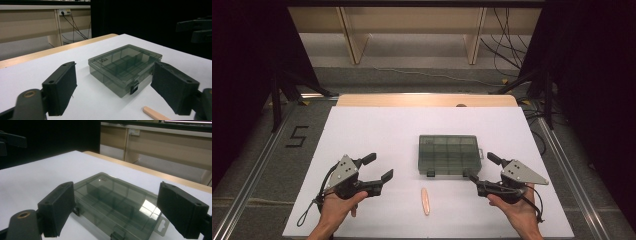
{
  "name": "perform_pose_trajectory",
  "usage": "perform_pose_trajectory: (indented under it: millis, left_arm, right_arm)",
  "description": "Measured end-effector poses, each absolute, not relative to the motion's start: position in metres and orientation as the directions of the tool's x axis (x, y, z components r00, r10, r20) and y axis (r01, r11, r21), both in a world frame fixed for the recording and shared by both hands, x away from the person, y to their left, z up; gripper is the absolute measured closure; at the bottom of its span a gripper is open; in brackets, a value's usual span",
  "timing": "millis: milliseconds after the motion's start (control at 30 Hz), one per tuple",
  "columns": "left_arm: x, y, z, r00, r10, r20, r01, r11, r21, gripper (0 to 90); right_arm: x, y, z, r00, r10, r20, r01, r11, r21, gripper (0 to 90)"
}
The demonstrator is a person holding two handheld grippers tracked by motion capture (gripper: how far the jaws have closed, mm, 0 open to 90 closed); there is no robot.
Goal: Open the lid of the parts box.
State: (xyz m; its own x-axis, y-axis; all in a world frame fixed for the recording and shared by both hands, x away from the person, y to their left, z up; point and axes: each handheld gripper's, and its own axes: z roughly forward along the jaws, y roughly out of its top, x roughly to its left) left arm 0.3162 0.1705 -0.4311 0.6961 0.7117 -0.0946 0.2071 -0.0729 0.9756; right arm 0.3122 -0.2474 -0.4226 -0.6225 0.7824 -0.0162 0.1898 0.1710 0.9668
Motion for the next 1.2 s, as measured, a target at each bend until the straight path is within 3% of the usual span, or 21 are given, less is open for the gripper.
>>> perform_pose_trajectory:
  millis: [133, 200, 567, 933, 1200]
  left_arm:
    - [0.318, 0.171, -0.43, 0.7, 0.707, -0.103, 0.213, -0.069, 0.975, 34.0]
    - [0.319, 0.172, -0.429, 0.715, 0.694, -0.089, 0.2, -0.081, 0.976, 46.9]
    - [0.326, 0.16, -0.425, 0.753, 0.658, -0.03, 0.195, -0.179, 0.964, 81.2]
    - [0.35, 0.141, -0.425, 0.773, 0.634, -0.033, 0.233, -0.236, 0.943, 88.3]
    - [0.368, 0.13, -0.439, 0.773, 0.634, -0.032, 0.264, -0.275, 0.925, 89.6]
  right_arm:
    - [0.315, -0.252, -0.42, -0.615, 0.788, -0.034, 0.193, 0.193, 0.962, 18.4]
    - [0.316, -0.256, -0.418, -0.613, 0.789, -0.054, 0.189, 0.213, 0.959, 26.9]
    - [0.338, -0.274, -0.41, -0.643, 0.758, -0.113, 0.187, 0.298, 0.936, 59.3]
    - [0.351, -0.29, -0.415, -0.632, 0.766, -0.119, 0.234, 0.335, 0.913, 79.9]
    - [0.366, -0.299, -0.427, -0.648, 0.748, -0.141, 0.261, 0.392, 0.882, 86.2]
